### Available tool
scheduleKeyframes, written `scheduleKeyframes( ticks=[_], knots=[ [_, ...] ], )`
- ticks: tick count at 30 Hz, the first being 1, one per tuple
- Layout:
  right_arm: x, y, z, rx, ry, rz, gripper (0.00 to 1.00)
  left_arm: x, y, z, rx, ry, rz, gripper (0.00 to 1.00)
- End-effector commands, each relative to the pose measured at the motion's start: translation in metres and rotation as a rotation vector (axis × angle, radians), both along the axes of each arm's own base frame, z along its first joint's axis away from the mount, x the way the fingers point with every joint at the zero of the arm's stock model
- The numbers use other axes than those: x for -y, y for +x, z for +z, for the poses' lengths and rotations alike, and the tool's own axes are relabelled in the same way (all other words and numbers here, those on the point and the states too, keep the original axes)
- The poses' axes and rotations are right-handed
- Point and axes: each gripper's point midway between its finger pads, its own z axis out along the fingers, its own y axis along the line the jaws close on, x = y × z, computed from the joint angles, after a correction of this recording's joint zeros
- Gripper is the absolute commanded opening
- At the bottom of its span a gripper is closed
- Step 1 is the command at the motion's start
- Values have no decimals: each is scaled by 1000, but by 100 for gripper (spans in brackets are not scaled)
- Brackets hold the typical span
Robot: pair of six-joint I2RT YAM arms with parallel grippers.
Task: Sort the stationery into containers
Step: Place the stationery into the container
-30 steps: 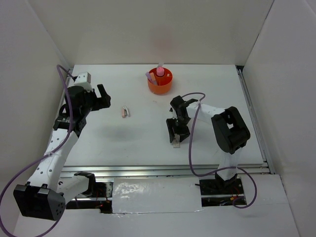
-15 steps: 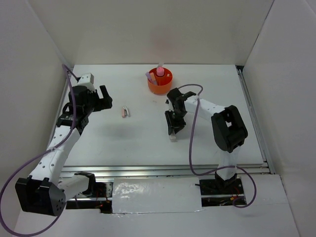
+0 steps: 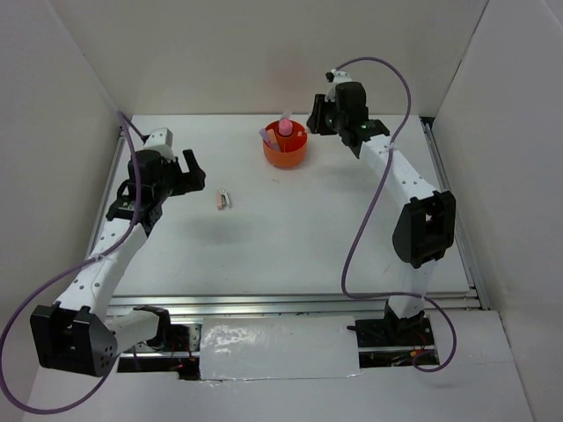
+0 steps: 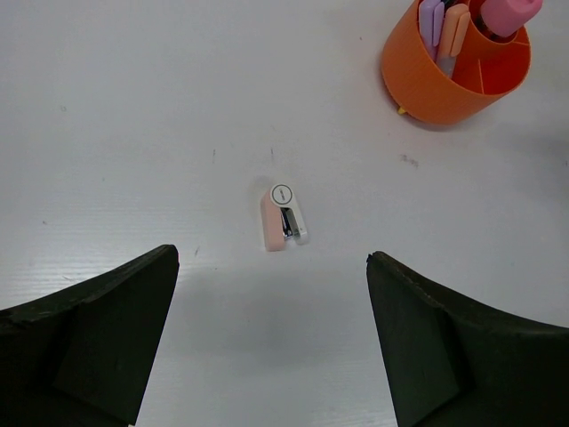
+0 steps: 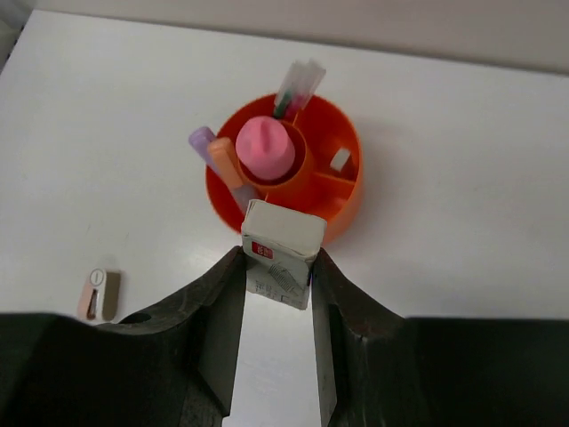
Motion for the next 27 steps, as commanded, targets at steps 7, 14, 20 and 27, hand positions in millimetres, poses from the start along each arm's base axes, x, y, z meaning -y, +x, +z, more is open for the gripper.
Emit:
scheduleKeyframes(
  ticks=[7,14,20,27],
  knots=[
    [-28,40,55,469,19,131,11,7,17,12,59,3,-32,99],
    [-32,46,19,500,-32,183,4,7,21,7,55,16,-41,99],
    [-36,44,-5,503,-67,241,4,11,22,4,45,30,-76,99],
    [-37,49,-36,463,-106,274,9,15,25,1,38,26,-98,99]
  ],
)
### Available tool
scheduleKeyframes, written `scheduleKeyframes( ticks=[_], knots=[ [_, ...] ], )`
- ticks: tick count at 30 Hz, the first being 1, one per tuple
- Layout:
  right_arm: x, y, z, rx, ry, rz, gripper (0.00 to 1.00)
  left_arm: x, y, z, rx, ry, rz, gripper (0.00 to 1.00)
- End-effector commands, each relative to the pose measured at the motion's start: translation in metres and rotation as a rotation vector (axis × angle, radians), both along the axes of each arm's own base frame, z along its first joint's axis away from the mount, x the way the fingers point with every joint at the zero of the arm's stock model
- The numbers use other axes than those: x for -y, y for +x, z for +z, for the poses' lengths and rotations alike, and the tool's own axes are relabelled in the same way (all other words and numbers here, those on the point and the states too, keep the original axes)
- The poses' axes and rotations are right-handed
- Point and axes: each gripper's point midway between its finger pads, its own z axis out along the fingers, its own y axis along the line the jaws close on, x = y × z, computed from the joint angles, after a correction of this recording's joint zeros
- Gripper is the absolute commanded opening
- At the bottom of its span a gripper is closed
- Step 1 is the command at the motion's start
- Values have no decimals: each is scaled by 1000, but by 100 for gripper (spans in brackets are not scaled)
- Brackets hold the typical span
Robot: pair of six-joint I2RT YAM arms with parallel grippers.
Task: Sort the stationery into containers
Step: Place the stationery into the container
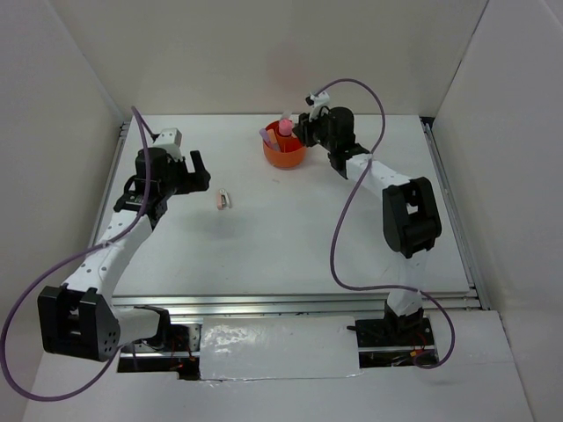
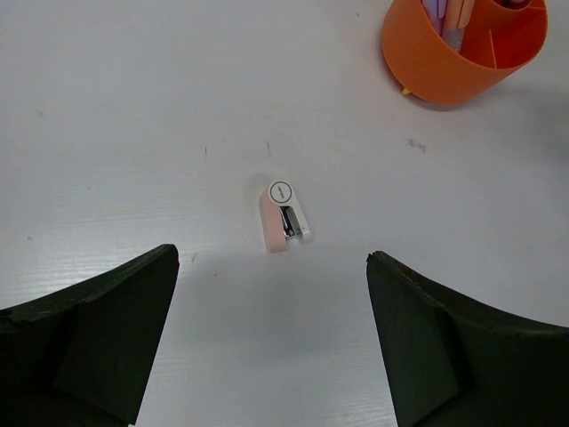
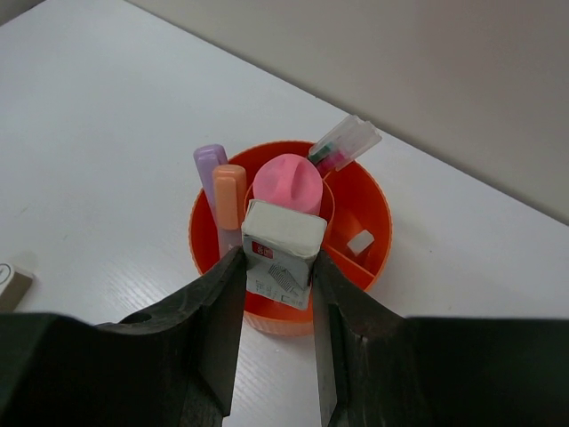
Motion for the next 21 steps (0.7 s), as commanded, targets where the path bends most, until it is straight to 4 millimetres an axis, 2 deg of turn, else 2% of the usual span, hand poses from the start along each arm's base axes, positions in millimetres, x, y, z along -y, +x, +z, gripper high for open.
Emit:
scheduleKeyframes(
  ticks=[1,2,7,8,17,21],
  knots=[
    [-2,8,6,68,-14,18,10,7,12,21,69,-4,-35,99],
    [-3,9,-1,57,-21,19,12,6,12,22,71,-1,-37,99],
    [0,18,-6,58,-26,9,15,6,12,21,69,6,-40,99],
    [0,19,-12,49,-31,9,15,7,12,20,66,6,-41,99],
    [-3,29,-22,57,-40,9,19,6,14,18,62,11,-42,99],
    [-5,33,-23,65,-44,13,26,6,14,17,61,14,-43,99]
  ],
)
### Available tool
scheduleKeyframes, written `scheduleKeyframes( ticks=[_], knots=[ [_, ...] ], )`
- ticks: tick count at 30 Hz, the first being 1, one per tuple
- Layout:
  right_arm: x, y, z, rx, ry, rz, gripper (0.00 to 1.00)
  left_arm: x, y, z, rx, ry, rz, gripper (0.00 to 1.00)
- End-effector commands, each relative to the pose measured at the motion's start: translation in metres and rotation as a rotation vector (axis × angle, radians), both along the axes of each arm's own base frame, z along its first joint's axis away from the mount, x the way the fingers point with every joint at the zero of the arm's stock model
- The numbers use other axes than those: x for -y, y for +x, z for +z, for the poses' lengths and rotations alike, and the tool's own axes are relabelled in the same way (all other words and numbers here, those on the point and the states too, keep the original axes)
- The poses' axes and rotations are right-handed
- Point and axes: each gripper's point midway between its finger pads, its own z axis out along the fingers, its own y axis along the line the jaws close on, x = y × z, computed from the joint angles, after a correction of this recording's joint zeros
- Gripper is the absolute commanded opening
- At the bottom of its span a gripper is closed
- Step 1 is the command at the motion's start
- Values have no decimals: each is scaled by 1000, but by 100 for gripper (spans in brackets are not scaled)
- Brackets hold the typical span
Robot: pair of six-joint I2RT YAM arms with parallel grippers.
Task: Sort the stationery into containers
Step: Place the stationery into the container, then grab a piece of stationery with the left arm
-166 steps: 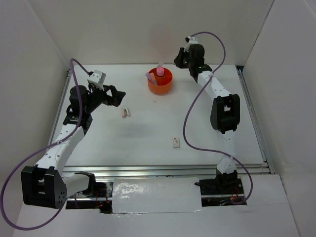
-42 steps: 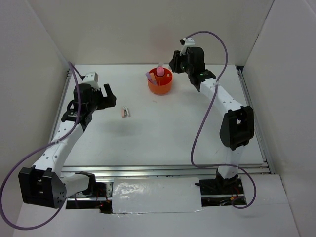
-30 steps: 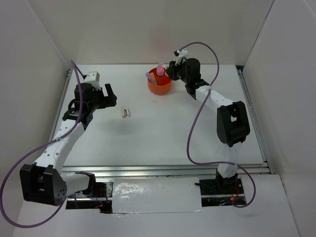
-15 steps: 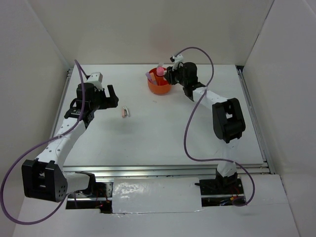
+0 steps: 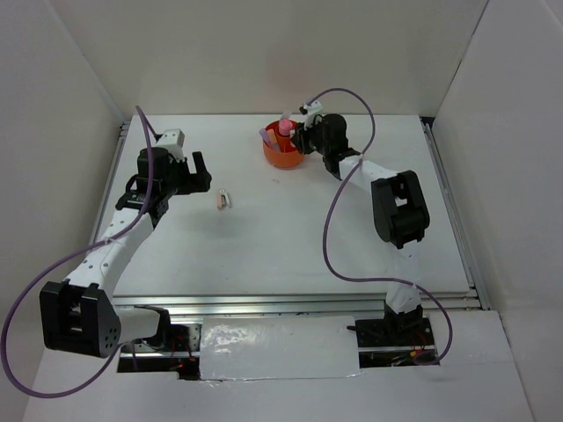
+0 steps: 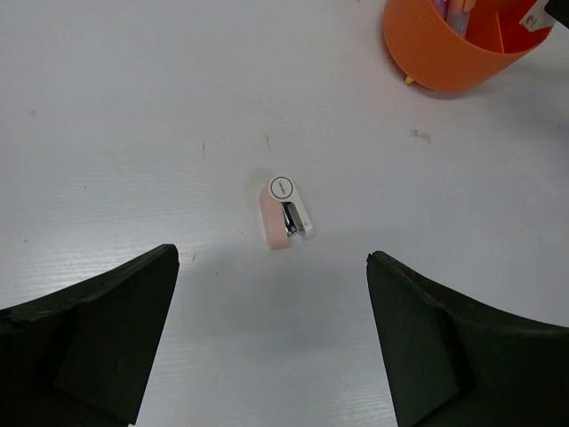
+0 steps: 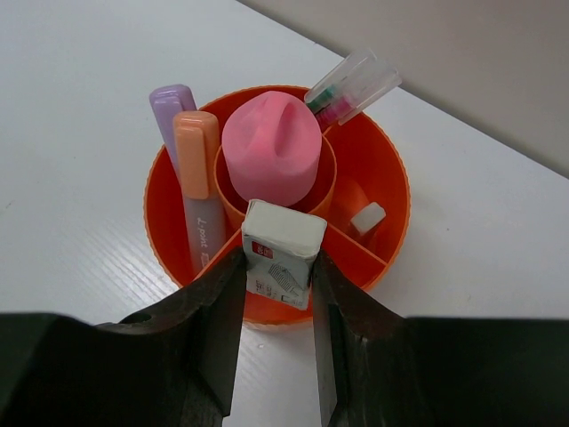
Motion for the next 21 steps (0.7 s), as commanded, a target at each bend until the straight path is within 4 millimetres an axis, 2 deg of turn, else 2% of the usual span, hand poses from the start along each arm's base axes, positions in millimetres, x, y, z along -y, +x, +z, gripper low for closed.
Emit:
scheduleKeyframes(
  ticks=[1,2,4,5,6,7,8,10,11,12,14,15,16,17,19,20,21],
  knots=[
    [-5,15,38,127,20,14,28,3,12,25,81,2,-18,99],
    [-5,15,38,129,17,15,31,3,12,26,82,2,-20,99],
    [-6,14,40,129,20,16,43,3,12,27,84,2,-20,99],
    [-7,13,40,126,19,17,52,3,11,28,87,3,-20,99],
    [-5,12,43,120,25,13,67,3,11,29,89,5,-18,99],
    [-4,10,45,118,25,11,69,3,11,31,92,3,-21,99],
    [-4,7,44,109,28,10,71,2,10,33,94,5,-20,99],
    [-1,-3,59,103,58,8,73,3,9,37,100,9,-29,99],
    [0,-10,57,86,65,16,74,3,7,39,103,9,-29,99],
    [3,-19,80,105,93,13,74,2,6,40,106,9,-28,99],
    [7,-33,86,90,110,13,74,0,2,38,103,12,-21,99],
    [9,-45,111,108,138,12,74,-1,0,36,98,14,-18,99],
    [13,-51,116,104,144,7,74,-1,-2,28,86,16,-18,99],
    [19,-63,132,117,154,1,74,1,-5,27,89,12,-19,98],
    [26,-78,128,59,142,-4,73,4,-9,14,61,16,-15,93],
    [31,-92,131,25,130,1,72,6,-10,6,36,18,-13,91],
    [35,-99,132,8,123,0,72,1,-9,0,20,40,18,88]
  ],
)
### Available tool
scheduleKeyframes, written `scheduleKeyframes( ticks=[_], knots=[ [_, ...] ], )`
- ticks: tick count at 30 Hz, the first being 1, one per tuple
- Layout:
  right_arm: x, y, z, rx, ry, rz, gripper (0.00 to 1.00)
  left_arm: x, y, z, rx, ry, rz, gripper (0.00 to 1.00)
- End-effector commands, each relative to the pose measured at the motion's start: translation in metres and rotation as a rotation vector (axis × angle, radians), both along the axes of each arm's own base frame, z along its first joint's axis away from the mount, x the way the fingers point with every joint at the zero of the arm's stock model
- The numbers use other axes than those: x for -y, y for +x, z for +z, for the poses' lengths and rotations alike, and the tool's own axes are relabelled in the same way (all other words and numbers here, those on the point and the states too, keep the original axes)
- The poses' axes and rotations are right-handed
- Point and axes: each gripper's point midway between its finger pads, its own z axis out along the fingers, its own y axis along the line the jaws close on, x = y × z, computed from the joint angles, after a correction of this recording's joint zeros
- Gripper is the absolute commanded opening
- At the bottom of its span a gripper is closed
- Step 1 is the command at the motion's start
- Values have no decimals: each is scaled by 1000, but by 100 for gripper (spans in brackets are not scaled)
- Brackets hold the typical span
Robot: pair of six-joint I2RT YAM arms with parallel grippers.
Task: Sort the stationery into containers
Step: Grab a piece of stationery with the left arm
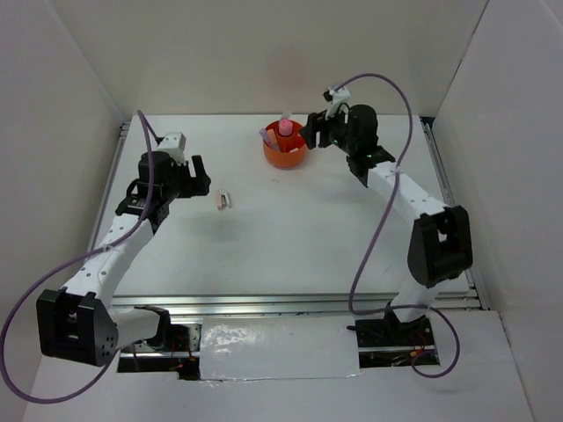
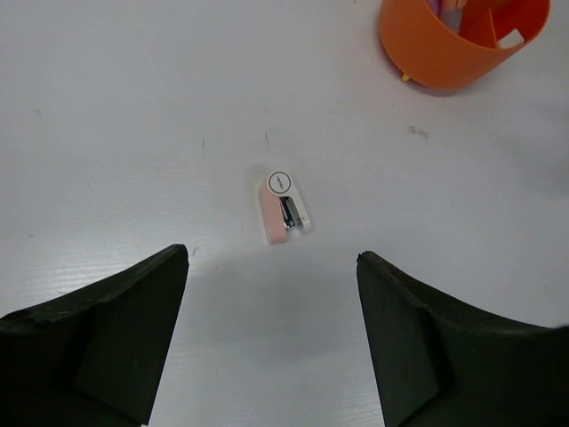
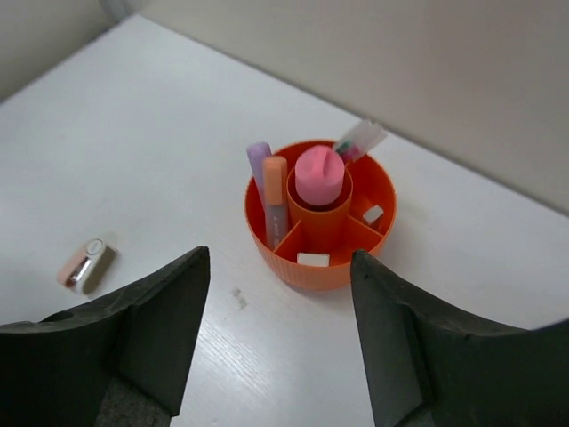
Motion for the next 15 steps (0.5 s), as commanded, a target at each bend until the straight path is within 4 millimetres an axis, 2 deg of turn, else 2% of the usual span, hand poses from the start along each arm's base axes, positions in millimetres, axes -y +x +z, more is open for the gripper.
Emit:
scheduleKeyframes(
  ticks=[1,3,4,5,7,9,10,11,12,15],
  knots=[
    [17,-37,21,-56,7,1,70,4,0,-18,-37,43,23,86],
    [23,-60,14,-127,-20,16,66,1,1,-30,-85,69,67,81],
    [29,-74,5,-183,-33,15,64,2,2,-46,-133,92,82,80],
    [31,-81,0,-208,-38,14,62,3,4,-50,-149,99,91,79],
    [38,-100,-14,-265,-45,8,60,7,7,-69,-199,107,104,78],
    [42,-113,-30,-312,-48,6,60,9,13,-82,-227,103,114,78],
    [45,-119,-28,-317,-41,-1,60,11,16,-85,-236,99,115,78],
    [46,-123,-32,-327,-43,-1,60,12,20,-84,-231,98,122,78],
    [47,-129,-39,-361,-25,-6,60,11,23,-92,-248,119,137,79],
    [51,-135,-43,-374,-11,-15,59,17,32,-96,-256,126,152,79]
  ],
)
